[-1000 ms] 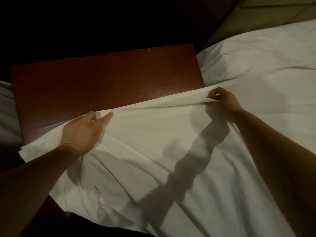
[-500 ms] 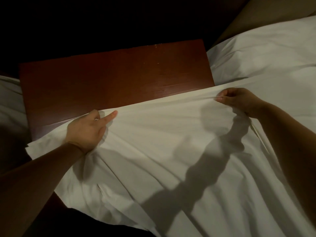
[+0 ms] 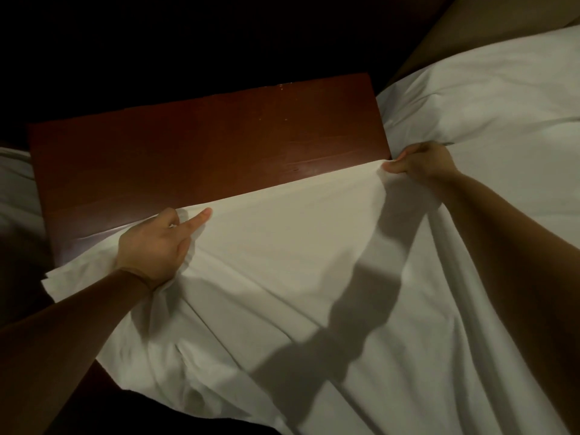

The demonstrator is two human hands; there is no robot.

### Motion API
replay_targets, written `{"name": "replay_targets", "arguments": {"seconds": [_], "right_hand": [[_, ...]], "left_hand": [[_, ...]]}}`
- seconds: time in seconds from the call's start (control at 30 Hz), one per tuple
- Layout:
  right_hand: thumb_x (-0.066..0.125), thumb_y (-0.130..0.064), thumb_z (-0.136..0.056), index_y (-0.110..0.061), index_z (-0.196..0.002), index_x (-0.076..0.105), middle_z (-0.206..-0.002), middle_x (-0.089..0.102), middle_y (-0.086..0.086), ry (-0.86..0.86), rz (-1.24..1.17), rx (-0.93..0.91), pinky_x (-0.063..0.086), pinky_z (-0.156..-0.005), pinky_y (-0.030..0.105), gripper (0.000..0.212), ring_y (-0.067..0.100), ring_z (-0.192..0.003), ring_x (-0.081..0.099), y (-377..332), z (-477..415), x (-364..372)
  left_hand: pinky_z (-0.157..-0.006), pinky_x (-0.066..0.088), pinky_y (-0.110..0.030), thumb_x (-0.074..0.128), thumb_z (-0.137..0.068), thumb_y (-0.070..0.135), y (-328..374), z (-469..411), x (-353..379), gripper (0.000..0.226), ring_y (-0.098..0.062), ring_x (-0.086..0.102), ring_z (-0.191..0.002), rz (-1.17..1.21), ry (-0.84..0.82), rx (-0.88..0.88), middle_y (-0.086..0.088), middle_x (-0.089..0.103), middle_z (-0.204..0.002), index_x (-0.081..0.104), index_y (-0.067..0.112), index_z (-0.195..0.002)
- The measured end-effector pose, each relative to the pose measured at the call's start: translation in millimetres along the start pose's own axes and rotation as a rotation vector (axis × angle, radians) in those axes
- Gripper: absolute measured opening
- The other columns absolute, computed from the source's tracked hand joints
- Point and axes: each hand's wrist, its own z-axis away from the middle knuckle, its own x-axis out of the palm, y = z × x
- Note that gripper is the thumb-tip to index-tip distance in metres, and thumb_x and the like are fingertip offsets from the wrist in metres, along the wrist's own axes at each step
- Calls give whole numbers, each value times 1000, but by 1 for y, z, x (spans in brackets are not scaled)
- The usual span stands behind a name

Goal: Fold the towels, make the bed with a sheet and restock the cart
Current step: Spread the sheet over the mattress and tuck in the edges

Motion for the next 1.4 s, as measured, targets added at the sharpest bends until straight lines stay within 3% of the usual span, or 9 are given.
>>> {"name": "replay_targets", "arguments": {"seconds": [0.1,0.17,0.23,0.37,0.73,1.03,1.1,1.23,1.4], "right_hand": [[72,-33,-83,9,-130,48,-137,48,25,-96,186,63,35,-107,41,67,40,-128,43,-12,-9,-2],[74,-39,-80,7,-133,45,-138,47,23,-142,233,123,37,-100,38,76,39,-126,44,-12,-15,-4],[70,-45,-81,4,-129,52,-132,53,21,-192,294,102,37,-90,35,70,37,-120,49,-13,-14,-8],[56,-39,-93,2,-116,64,-122,59,22,-212,313,-41,38,-95,35,47,35,-116,51,-9,-2,-11],[51,-46,-93,-10,-105,71,-112,67,14,-107,511,-161,33,-78,27,42,30,-106,57,-9,-6,1],[66,-37,-86,-13,-96,73,-105,68,6,-66,310,-132,32,-77,22,27,27,-102,58,2,3,4],[63,-36,-88,-14,-87,73,-90,67,4,-49,327,-131,33,-75,23,25,27,-94,58,2,1,5],[59,-37,-88,-16,-50,44,-52,44,-2,12,375,-104,33,-55,27,46,19,-57,43,3,-3,9],[56,-49,-87,-17,-75,61,-79,58,8,116,484,-78,40,-72,32,35,30,-83,58,-6,6,12]], "left_hand": [[-49,19,-15,31,-86,24,0,0,0,50,-14,31,-51,-6,-9,-6,-5,46,-68,59,23,-127],[-50,18,-15,31,-86,23,0,0,1,50,-14,30,-51,-5,-1,6,-6,46,-68,59,23,-127],[-50,18,-16,31,-85,23,0,0,1,50,-15,29,-53,1,10,5,-6,46,-68,59,22,-127],[-50,20,-17,31,-85,24,0,0,0,50,-15,29,-53,14,21,2,-5,45,-68,60,23,-126],[-50,21,-17,31,-85,27,0,-1,-1,51,-15,30,-53,43,-18,-25,4,32,-73,58,24,-128],[-50,20,-16,31,-85,26,-1,-1,-1,51,-15,30,-52,31,-41,5,-6,47,-70,58,23,-128],[-50,19,-16,31,-84,26,-1,-1,-2,51,-15,29,-53,33,-31,8,-6,47,-70,59,22,-127],[-50,22,-16,31,-84,26,0,0,-3,52,-14,30,-53,48,-10,7,-6,48,-69,60,22,-127],[-49,26,-18,31,-84,26,-1,-1,-2,52,-19,37,-49,38,-13,3,-7,49,-71,59,23,-128]]}}
